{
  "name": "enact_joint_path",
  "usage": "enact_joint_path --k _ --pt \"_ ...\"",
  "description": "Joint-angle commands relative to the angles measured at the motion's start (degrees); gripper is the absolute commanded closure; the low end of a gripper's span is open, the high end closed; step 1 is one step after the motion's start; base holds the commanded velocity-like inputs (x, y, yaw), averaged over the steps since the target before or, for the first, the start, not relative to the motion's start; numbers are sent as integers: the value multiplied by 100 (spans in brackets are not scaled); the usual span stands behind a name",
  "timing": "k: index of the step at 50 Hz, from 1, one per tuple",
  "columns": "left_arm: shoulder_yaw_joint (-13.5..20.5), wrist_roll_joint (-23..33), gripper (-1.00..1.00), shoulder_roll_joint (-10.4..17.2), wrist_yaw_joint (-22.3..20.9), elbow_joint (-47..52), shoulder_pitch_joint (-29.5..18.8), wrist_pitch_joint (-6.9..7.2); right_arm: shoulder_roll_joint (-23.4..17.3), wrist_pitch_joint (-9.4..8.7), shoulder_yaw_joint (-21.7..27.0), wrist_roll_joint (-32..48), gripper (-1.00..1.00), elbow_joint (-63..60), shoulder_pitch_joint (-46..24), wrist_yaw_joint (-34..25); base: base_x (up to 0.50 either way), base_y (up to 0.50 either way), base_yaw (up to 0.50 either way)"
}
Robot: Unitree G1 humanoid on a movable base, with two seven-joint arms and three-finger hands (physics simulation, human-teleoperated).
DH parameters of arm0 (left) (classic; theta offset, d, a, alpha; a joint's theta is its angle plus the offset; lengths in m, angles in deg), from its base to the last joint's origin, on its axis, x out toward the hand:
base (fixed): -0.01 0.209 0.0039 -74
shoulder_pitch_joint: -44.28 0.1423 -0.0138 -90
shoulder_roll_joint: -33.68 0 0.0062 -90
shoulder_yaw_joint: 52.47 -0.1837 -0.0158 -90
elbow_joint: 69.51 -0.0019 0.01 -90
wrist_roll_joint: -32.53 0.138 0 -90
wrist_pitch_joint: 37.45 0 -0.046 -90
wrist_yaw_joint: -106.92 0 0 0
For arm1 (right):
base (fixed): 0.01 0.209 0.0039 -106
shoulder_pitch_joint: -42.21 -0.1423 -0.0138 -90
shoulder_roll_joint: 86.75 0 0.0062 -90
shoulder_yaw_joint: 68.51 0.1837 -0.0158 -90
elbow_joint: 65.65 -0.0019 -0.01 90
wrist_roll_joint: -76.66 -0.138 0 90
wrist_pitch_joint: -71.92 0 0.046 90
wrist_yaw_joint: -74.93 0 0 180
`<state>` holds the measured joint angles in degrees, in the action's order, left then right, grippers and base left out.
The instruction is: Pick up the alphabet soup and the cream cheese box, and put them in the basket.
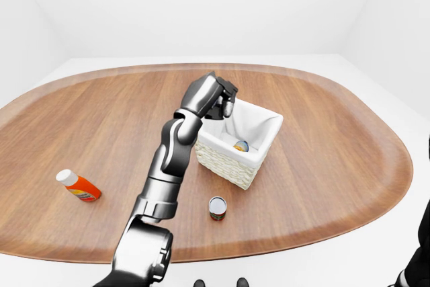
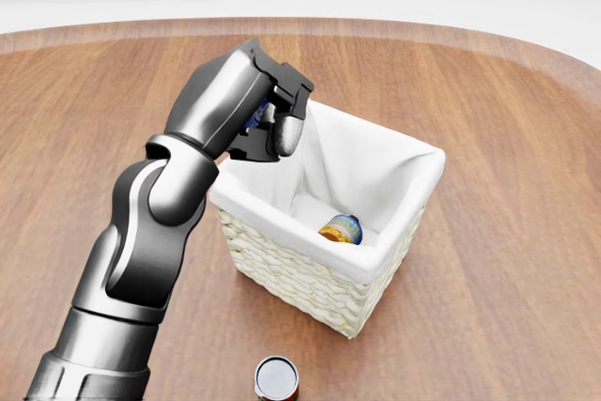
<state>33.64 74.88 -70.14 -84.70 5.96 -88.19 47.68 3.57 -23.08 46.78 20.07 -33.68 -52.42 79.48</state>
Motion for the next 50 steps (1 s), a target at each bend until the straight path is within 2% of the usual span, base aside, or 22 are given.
enact_joint_path --k 1,17,26,34,35,36,37,38,39,40,45,50 --pt "0 600 100 -2 711 -1228 -544 -13 14 0 2 -18 -100 -1 -1 4 0 0 0" --pt "-7 264 100 -22 1369 -3207 -912 -13 -50 0 42 -130 -100 27 -23 57 0 0 0" --pt "-115 533 100 -17 1808 -3969 -1103 -13 -37 0 34 -131 -100 4 0 50 0 0 0" --pt "-199 941 100 -60 2111 -4149 -1101 -13 -42 0 37 -156 -100 -20 10 54 0 0 0" --pt "-233 1063 95 -45 2205 -4095 -1088 -13 -38 0 29 -147 -100 -16 15 40 0 0 0" --pt "-206 1078 -100 -59 2197 -3923 -1046 -13 -27 0 11 -121 -100 -18 29 13 0 0 0" --pt "-195 1085 -100 -64 2186 -3895 -1034 -13 -22 0 10 -115 -100 -19 30 8 0 0 0" --pt "-202 1193 -100 -36 2381 -3809 -1032 -13 -8 0 -6 -80 -100 -32 45 -13 0 0 0" --pt "-167 1141 -100 -46 2212 -3703 -1005 -13 -6 0 -6 -89 -100 -52 49 -15 0 0 0" --pt "-151 1224 -100 -9 2429 -3501 -986 -13 6 0 -25 -45 -100 -54 53 -35 0 0 0" --pt "-64 1304 -100 26 2678 -2908 -946 -13 30 0 -45 10 -100 -94 56 -58 0 0 0" --pt "-13 1149 -100 15 2653 -2540 -864 -13 68 0 -88 125 -100 -95 68 -131 0 0 0"
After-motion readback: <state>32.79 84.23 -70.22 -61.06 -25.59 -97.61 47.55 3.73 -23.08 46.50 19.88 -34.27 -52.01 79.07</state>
